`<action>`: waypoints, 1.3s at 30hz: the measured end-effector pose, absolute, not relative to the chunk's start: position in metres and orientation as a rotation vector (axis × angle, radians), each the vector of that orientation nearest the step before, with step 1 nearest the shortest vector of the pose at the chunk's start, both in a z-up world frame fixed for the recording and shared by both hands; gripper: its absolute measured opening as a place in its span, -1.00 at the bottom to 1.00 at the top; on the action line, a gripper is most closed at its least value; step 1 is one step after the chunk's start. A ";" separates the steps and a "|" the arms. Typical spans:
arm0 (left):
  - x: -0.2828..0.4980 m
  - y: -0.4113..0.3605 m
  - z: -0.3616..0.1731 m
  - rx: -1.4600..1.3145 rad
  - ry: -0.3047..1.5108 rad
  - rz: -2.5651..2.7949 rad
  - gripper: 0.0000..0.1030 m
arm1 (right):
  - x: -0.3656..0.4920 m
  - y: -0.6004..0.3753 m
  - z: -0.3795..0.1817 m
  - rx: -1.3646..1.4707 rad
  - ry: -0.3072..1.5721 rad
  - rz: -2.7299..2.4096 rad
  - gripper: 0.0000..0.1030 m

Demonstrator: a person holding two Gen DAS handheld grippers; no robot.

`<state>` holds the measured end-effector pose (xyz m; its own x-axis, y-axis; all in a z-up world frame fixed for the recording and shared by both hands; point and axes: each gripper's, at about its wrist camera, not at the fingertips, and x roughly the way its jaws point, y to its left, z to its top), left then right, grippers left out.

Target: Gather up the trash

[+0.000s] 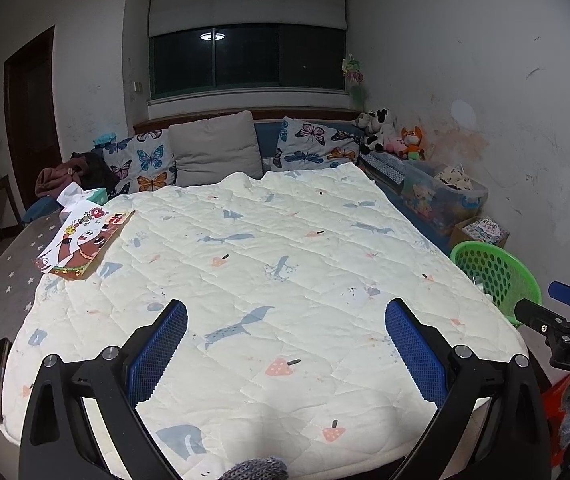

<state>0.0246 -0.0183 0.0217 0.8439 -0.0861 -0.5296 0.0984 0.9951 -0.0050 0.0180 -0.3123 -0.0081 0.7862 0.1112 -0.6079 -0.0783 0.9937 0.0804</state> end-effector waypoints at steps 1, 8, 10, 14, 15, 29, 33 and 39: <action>0.025 -0.018 0.022 0.025 0.559 -0.096 0.86 | 0.018 -0.312 -0.008 0.052 0.657 0.101 0.92; 0.022 -0.019 0.021 0.028 0.558 -0.100 0.86 | 0.018 -0.313 -0.009 0.056 0.658 0.104 0.92; 0.022 -0.020 0.021 0.028 0.558 -0.101 0.86 | 0.019 -0.312 -0.010 0.053 0.661 0.107 0.92; 0.022 -0.021 0.020 0.035 0.561 -0.105 0.86 | 0.019 -0.311 -0.010 0.053 0.660 0.107 0.92; 0.023 -0.022 0.020 0.035 0.562 -0.106 0.86 | 0.019 -0.312 -0.010 0.052 0.660 0.105 0.92; 0.025 -0.021 0.020 0.027 0.568 -0.102 0.86 | 0.019 -0.311 -0.010 0.052 0.659 0.108 0.92; 0.025 -0.021 0.020 0.028 0.570 -0.102 0.86 | 0.020 -0.311 -0.010 0.053 0.662 0.108 0.92; 0.026 -0.021 0.020 0.029 0.572 -0.104 0.86 | 0.019 -0.309 -0.010 0.052 0.662 0.109 0.92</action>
